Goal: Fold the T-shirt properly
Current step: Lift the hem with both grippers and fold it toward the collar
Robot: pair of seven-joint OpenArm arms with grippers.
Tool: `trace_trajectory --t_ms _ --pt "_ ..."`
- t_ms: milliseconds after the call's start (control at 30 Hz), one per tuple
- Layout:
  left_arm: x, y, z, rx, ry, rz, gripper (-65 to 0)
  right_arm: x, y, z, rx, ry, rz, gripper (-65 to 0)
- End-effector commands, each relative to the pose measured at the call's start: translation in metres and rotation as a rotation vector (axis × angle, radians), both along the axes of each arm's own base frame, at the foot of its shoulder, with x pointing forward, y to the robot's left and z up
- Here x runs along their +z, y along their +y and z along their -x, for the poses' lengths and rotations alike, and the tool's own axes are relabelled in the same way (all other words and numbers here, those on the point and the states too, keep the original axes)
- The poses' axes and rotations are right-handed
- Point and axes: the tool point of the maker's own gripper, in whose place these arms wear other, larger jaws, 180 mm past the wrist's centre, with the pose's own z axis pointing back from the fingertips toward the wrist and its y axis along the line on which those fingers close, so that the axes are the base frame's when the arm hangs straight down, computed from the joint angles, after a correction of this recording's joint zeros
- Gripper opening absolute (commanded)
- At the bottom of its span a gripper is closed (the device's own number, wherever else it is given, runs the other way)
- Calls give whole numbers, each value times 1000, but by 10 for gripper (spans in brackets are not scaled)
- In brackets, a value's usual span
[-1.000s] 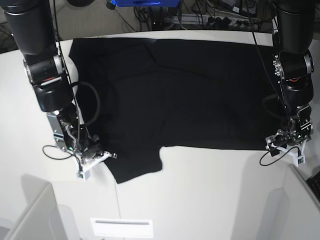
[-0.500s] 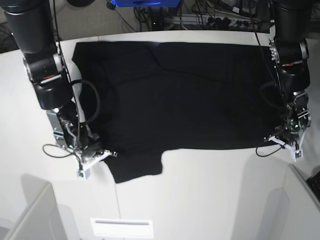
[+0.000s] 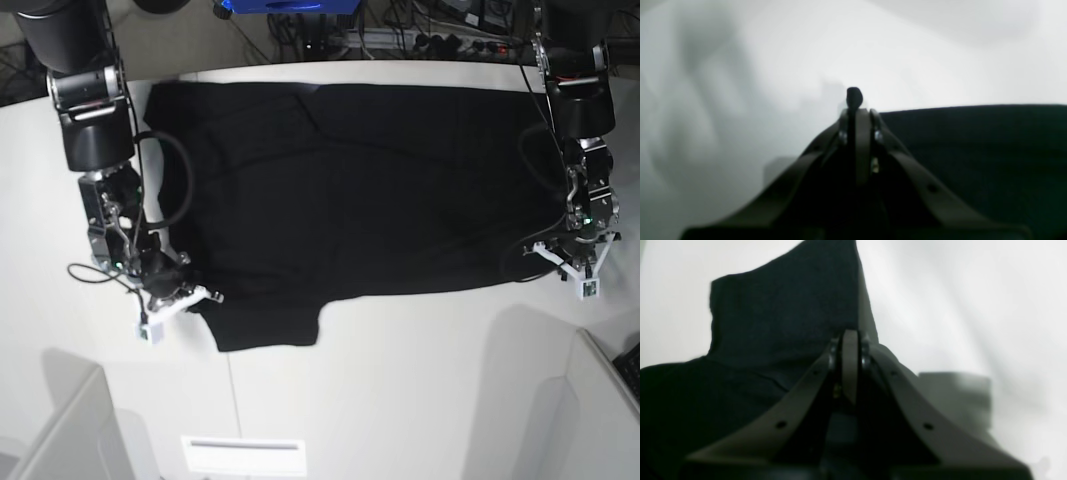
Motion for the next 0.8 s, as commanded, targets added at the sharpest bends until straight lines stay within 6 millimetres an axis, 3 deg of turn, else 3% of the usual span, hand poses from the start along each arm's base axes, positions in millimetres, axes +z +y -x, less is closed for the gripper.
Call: trace_trajectory --t_ms 0,267,467,767 --pt "26 6 -13 -7 -56 -31 -650 21 -6 -13 -13 -65 -6 -650" --pt "59 -3 -3 6 -120 -21 -650 21 -9 6 -7 -82 -8 -650" --pt "60 -24 8 -87 -89 -11 -650 35 4 13 28 -130 -16 -650" --pt "85 -21 38 -67 -157 -48 -650 50 23 40 53 -176 -35 -650"
